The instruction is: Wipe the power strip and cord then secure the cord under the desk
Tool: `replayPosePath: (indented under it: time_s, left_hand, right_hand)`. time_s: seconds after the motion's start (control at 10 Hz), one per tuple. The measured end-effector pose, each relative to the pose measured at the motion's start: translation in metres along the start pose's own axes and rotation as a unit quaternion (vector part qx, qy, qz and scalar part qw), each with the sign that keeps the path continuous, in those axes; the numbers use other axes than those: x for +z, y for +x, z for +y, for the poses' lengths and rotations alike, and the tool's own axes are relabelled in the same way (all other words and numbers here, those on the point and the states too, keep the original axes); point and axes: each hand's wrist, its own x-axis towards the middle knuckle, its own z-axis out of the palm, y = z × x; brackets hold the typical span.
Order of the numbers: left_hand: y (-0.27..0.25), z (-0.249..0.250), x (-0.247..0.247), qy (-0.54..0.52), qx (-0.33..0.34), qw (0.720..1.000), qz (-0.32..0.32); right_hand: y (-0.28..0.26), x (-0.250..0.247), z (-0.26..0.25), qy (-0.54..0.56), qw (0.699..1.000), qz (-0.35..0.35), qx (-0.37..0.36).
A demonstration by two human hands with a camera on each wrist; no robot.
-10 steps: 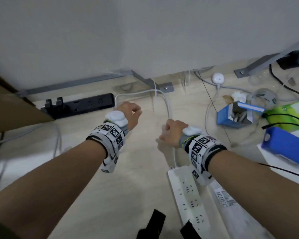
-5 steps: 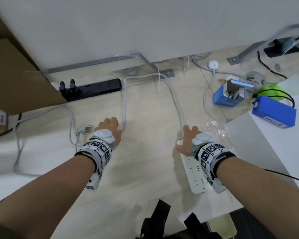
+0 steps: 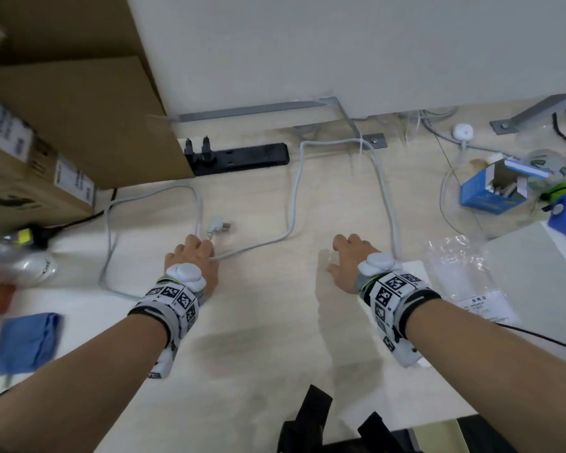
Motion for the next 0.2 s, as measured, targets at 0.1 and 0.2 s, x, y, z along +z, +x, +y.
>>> replayPosePath:
  time_s: [0.1,0.2]
  left_hand:
    - [0.005,-0.012,0.001,0.011,0.031,0.999,-0.041]
    - [0.015,-0.022,-0.009,0.012,0.029,0.999,-0.016]
  right_hand:
    - [-0.003,0.012,-0.021,-0.005,1.000,-0.027,-0.011]
    - [-0.005,0.014,-0.039,-0.002,1.000,-0.024,-0.020]
